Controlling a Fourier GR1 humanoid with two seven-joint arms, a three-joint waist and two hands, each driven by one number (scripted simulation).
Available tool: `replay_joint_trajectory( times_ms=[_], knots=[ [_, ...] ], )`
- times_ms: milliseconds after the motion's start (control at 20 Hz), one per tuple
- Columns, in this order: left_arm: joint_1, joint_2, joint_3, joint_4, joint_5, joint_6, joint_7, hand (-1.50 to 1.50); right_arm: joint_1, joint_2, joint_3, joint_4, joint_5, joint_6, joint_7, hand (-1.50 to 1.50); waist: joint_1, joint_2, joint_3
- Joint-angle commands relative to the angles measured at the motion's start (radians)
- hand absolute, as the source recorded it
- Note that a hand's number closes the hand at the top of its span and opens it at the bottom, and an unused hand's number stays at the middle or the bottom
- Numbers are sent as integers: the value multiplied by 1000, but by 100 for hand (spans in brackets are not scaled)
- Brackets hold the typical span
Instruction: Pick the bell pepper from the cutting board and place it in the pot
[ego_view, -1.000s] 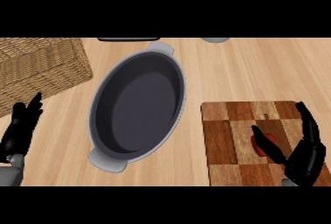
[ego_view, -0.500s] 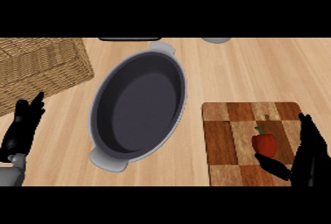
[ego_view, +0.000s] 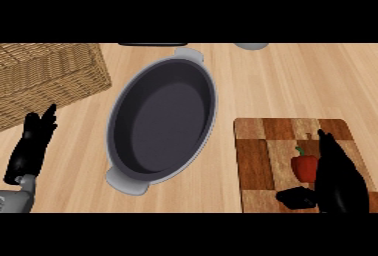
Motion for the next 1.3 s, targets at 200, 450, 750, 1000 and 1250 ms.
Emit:
replay_joint_trajectory(
  times_ms=[200,450,750,1000,1250],
  knots=[
    [10,20,27,-31,13,-33,44,0,-109,103,-33,-40,-8,269,259,-150,-4,0,4],
    [37,-15,22,-27,-19,-12,-1,0,-82,112,-86,-18,4,266,190,-150,-9,0,4],
    [-12,-47,11,-14,-62,9,28,0,-120,142,-154,196,53,165,76,-150,-6,3,5],
    [18,-67,56,14,-65,-38,-13,0,-147,153,-199,257,55,129,1,-150,-9,2,5],
    [41,-37,97,-128,-68,-85,97,0,-174,142,-212,258,97,155,3,-150,-7,0,5]
  ],
)
